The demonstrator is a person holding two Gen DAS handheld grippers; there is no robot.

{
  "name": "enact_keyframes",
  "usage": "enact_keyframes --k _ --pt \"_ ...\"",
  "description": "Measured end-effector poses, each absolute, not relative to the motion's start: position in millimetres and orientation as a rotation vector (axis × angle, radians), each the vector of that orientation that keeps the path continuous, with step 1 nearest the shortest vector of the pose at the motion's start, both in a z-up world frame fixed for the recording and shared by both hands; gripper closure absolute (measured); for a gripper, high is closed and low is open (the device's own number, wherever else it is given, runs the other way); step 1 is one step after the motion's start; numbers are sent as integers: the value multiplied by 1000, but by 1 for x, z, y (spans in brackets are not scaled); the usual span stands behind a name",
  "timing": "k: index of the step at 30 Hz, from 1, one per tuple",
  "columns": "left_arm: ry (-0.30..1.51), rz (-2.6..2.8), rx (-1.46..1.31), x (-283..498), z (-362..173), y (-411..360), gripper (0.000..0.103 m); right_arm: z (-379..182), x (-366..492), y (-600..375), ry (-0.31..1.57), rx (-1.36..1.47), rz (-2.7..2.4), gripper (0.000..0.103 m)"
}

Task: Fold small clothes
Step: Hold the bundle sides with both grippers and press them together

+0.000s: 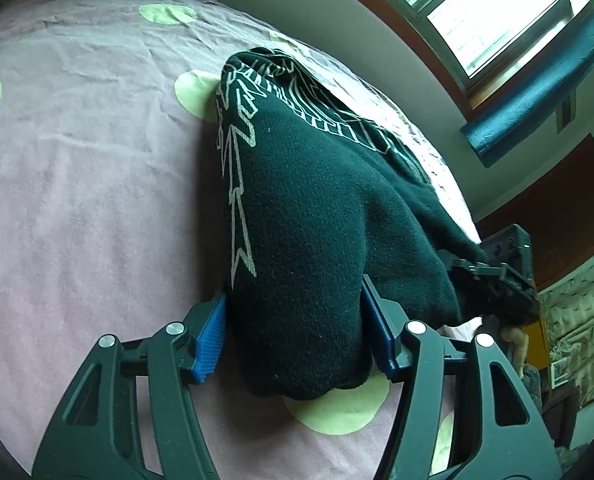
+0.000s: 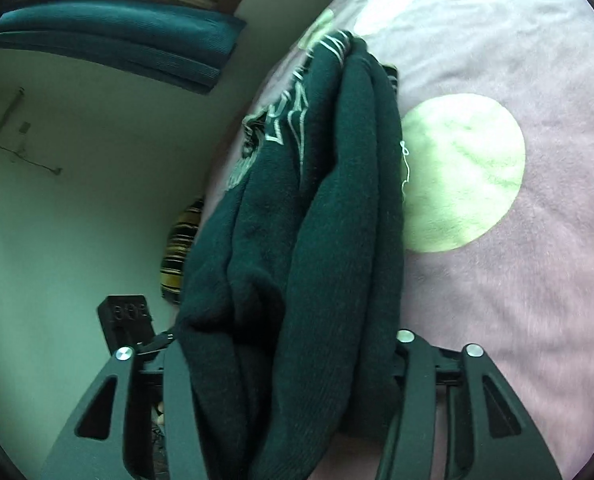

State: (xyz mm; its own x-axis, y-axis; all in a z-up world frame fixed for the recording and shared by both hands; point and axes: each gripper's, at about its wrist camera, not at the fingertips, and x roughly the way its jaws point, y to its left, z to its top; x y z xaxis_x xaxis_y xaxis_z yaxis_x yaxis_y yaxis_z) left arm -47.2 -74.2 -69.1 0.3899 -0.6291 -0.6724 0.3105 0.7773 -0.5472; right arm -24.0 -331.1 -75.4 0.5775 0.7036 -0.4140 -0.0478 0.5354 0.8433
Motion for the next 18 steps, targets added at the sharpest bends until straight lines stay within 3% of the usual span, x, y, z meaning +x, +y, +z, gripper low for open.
enact_keyframes --k 13,18 --pt "985 -620 -318 -55 -75 -73 43 -98 -24 -334 832 927 571 55" --pt "1003 -653 -380 -45 -76 -70 36 -100 -39 -338 809 919 581 55"
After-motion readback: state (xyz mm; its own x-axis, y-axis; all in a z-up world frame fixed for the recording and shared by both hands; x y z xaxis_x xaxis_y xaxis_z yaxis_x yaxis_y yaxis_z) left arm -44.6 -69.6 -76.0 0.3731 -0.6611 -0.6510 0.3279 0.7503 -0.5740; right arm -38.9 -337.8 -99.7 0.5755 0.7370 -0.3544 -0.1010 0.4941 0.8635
